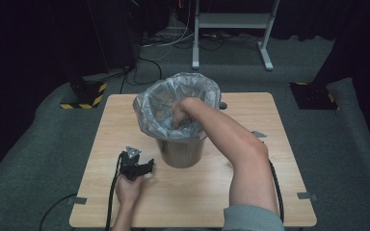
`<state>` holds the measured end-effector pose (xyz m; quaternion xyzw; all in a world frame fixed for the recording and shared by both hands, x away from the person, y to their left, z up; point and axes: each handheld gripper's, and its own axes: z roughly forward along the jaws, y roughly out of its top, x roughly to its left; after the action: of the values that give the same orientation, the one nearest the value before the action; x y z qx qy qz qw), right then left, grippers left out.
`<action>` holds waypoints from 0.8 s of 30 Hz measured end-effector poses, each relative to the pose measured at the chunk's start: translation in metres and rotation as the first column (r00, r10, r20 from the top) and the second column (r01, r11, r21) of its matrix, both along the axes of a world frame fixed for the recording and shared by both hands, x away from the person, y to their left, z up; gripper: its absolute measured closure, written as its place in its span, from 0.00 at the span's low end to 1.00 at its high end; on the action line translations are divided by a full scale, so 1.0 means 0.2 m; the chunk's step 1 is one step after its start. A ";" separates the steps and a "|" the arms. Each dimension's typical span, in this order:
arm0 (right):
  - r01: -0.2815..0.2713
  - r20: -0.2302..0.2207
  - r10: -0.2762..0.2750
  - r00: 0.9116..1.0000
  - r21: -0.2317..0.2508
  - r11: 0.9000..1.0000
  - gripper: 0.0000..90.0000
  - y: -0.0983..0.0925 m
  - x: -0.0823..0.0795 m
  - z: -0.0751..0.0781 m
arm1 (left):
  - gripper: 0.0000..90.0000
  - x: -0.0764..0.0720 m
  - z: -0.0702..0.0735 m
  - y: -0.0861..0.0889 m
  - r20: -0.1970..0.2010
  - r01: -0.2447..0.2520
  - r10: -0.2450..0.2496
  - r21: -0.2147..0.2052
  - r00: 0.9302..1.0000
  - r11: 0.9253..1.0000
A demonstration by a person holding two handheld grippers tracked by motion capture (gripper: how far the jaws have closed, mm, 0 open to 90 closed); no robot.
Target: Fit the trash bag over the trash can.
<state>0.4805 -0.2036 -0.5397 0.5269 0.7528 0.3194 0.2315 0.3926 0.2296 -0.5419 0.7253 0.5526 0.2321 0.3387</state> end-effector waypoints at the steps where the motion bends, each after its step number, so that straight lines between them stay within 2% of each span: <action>1: 0.000 0.000 0.000 1.000 0.000 1.000 0.14 0.00 0.00 0.00 | 0.26 0.00 0.00 0.00 0.000 0.000 0.000 0.000 1.000 1.000; 24: 0.002 0.000 -0.002 1.000 0.000 1.000 0.14 0.00 0.00 0.00 | 0.26 0.00 0.00 0.00 0.001 0.001 -0.001 -0.005 1.000 1.000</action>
<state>0.4804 -0.2035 -0.5397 0.5278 0.7523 0.3191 0.2318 0.3929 0.2302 -0.5419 0.7246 0.5527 0.2308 0.3408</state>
